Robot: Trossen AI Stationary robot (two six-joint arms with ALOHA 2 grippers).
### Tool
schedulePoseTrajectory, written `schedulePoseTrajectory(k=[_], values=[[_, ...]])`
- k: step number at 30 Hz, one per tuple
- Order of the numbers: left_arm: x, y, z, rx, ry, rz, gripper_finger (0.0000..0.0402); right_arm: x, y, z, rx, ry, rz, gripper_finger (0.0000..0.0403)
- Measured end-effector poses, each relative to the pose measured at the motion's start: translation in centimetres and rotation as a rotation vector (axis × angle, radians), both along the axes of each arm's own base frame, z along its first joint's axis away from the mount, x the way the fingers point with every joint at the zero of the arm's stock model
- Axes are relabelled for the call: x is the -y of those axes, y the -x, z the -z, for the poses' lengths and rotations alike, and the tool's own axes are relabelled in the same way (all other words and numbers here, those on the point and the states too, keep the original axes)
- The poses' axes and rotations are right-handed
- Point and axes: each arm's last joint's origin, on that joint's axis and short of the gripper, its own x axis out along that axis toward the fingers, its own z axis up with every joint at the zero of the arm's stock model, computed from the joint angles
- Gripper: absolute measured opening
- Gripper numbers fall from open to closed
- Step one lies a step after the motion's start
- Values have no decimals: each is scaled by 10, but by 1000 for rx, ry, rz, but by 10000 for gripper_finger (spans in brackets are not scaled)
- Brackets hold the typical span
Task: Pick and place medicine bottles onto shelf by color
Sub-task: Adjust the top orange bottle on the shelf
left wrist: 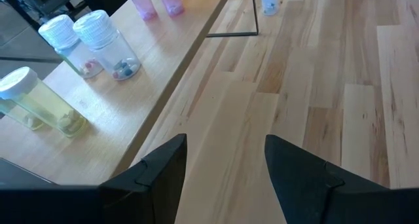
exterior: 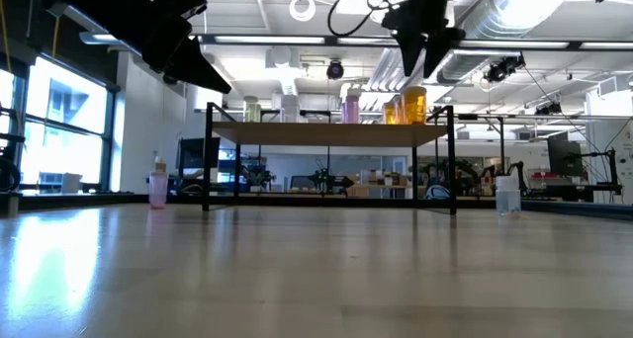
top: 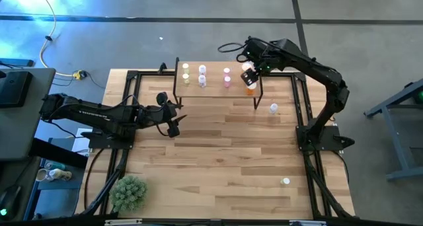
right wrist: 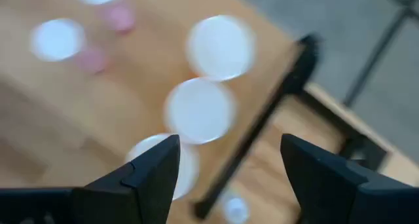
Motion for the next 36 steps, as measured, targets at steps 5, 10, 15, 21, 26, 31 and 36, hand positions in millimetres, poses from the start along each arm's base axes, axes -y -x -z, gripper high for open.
schedulePoseTrajectory(k=[5,10,15,21,26,31,36], values=[[0,0,0,0,0,0,197,13,8,0,-37,59,67,256],[0,0,0,0,0,0,197,34,8,9,-53,70,79,256],[0,0,0,0,-1,0,197,47,-2,3,66,169,21,256],[0,0,0,1,0,-1,197,54,-16,0,156,230,-67,256],[0,0,0,1,0,-1,197,57,-27,18,80,185,-83,256],[0,0,0,1,0,-1,197,55,-34,29,50,162,-84,256],[0,0,0,1,0,-1,197,53,-35,30,38,149,-83,256]])
